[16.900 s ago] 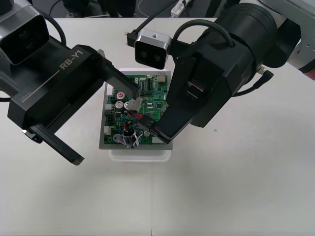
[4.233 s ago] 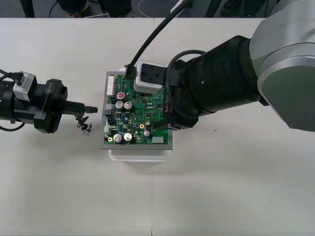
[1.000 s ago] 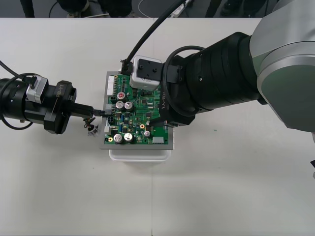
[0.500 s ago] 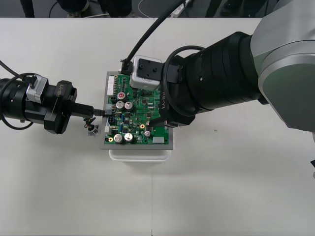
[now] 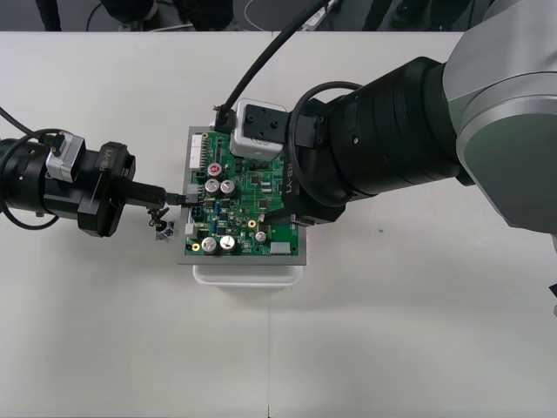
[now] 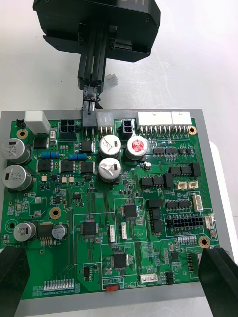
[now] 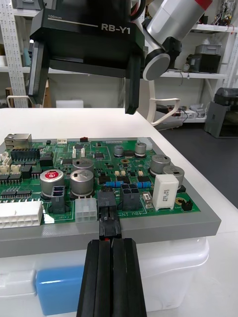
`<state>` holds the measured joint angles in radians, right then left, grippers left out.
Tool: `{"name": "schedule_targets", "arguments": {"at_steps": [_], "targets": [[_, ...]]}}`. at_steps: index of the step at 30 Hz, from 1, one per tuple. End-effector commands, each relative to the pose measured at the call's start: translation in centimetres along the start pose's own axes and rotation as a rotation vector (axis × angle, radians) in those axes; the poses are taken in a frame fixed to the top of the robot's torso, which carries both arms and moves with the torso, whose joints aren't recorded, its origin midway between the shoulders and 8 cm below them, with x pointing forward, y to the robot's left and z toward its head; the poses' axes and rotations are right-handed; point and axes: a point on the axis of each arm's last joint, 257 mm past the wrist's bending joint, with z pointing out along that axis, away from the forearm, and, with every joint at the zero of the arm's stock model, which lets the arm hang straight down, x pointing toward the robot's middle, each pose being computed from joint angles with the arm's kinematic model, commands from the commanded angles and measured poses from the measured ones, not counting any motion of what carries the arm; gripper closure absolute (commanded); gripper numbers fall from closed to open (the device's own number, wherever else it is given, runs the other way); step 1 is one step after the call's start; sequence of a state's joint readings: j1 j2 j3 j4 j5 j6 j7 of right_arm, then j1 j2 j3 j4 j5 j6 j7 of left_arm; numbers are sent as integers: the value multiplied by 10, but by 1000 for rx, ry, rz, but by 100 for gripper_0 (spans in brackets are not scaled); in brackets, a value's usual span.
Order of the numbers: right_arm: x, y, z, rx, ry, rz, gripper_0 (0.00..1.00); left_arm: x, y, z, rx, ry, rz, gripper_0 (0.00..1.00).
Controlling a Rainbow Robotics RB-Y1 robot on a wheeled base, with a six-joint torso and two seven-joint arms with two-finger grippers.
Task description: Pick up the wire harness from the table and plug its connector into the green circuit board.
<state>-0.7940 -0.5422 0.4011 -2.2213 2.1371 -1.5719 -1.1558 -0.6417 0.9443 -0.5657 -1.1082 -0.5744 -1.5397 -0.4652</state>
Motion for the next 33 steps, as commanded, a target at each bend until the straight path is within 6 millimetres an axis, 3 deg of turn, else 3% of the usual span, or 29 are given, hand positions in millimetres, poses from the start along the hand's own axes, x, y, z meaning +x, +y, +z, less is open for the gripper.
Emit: {"name": "schedule_targets", "arguments": {"at_steps": [1, 33], "targets": [[-11, -3, -9, 26, -36, -60, 0, -29, 5, 16, 54, -62, 99, 100], [-13, -1, -9, 19, -41, -63, 0, -29, 8, 16, 43, -71, 96, 100]]}}
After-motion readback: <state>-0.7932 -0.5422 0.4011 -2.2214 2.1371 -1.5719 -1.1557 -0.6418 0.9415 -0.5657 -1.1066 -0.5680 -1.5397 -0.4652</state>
